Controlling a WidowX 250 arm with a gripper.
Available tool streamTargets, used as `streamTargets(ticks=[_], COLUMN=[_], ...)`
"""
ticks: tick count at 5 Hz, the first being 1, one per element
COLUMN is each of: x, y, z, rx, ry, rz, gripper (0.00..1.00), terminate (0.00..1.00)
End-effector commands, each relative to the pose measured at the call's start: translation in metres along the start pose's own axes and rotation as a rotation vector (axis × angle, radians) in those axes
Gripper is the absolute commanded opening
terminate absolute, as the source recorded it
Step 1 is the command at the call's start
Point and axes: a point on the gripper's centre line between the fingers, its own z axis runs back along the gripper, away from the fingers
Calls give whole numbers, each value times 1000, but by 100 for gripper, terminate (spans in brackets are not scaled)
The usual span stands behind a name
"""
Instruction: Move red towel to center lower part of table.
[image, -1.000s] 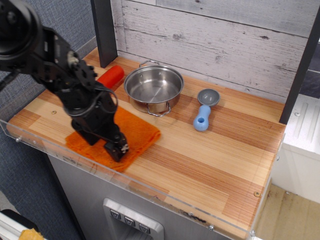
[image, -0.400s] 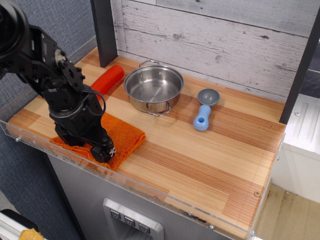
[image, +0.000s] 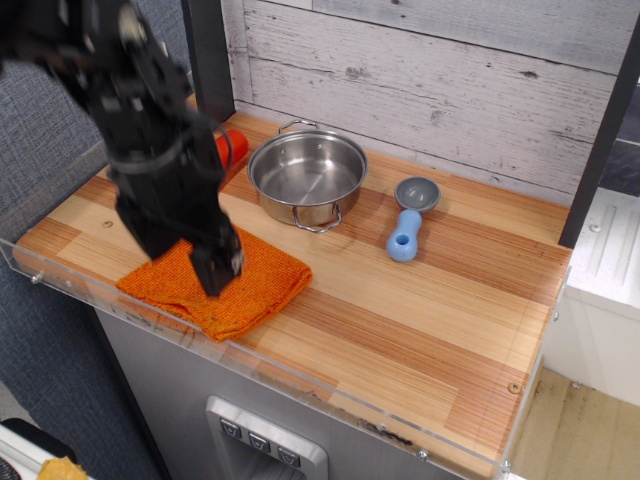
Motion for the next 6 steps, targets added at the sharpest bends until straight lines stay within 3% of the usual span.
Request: streamTargets(ticks=[1, 3, 4, 5, 6], x=[15, 33, 33, 33, 33], y=[9, -34, -59, -59, -59], z=[47, 67, 63, 63, 63], rx=[50, -5, -17, -17, -17], ry=[-77, -4, 29, 29, 29], rz=[-1, 104, 113, 113, 113], gripper=[100, 100, 100, 100, 100], terminate=[0, 0, 0, 0, 100])
